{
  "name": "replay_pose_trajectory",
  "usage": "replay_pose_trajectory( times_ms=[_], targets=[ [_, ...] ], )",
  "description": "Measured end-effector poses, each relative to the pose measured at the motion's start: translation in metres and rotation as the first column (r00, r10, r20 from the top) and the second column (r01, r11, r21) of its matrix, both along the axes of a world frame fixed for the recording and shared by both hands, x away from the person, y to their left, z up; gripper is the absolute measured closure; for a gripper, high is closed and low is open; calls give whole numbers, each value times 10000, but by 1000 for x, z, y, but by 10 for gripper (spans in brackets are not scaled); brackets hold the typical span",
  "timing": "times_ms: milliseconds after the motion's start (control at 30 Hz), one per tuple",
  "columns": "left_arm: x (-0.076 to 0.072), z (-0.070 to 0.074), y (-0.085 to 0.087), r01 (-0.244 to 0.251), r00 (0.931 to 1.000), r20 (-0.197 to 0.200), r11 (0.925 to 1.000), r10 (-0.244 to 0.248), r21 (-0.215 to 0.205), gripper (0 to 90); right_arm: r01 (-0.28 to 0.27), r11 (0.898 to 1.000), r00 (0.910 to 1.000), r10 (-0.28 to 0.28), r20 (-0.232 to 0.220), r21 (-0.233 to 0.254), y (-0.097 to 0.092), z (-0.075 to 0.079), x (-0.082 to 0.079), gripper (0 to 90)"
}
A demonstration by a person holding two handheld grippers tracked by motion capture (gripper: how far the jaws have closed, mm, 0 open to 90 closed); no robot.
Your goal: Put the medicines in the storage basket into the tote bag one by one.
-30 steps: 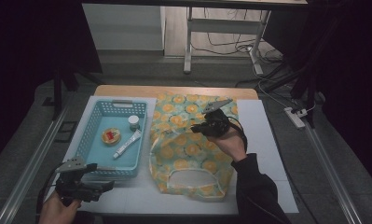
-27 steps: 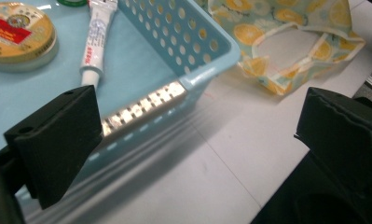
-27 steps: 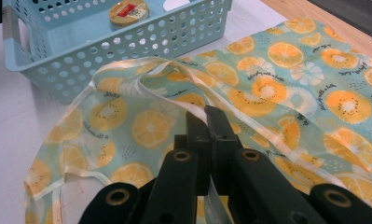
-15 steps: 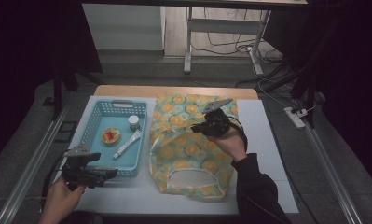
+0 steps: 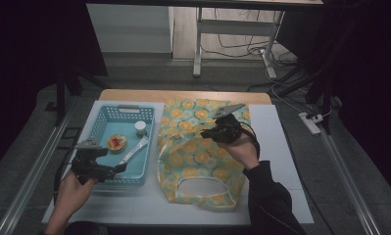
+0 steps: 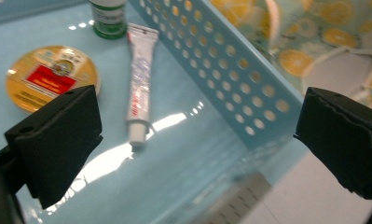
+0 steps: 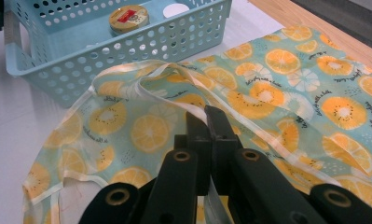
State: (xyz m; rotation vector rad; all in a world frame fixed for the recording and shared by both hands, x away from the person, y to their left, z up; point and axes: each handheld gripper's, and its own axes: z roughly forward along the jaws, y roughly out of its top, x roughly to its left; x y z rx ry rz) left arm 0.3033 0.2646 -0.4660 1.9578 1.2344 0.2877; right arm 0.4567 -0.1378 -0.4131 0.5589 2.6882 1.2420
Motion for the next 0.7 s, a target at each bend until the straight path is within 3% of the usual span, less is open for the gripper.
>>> replay_pose_trajectory(
  times_ms=[167, 600, 700],
  targets=[
    [12, 2, 2, -102, 9999, -56, 9999, 102, -50, 2, 9, 10000, 10000, -9, 5, 10, 0, 0, 0, 900],
    [46, -4, -2, -450, 9981, -388, 9976, 471, 518, 0, -30, 9999, 9999, 28, 129, 114, 0, 2, -1, 900],
    [56, -4, -2, -587, 9941, -873, 9964, 639, 615, 0, -56, 9999, 9998, 55, 166, 105, 0, 2, -2, 900]
  ],
)
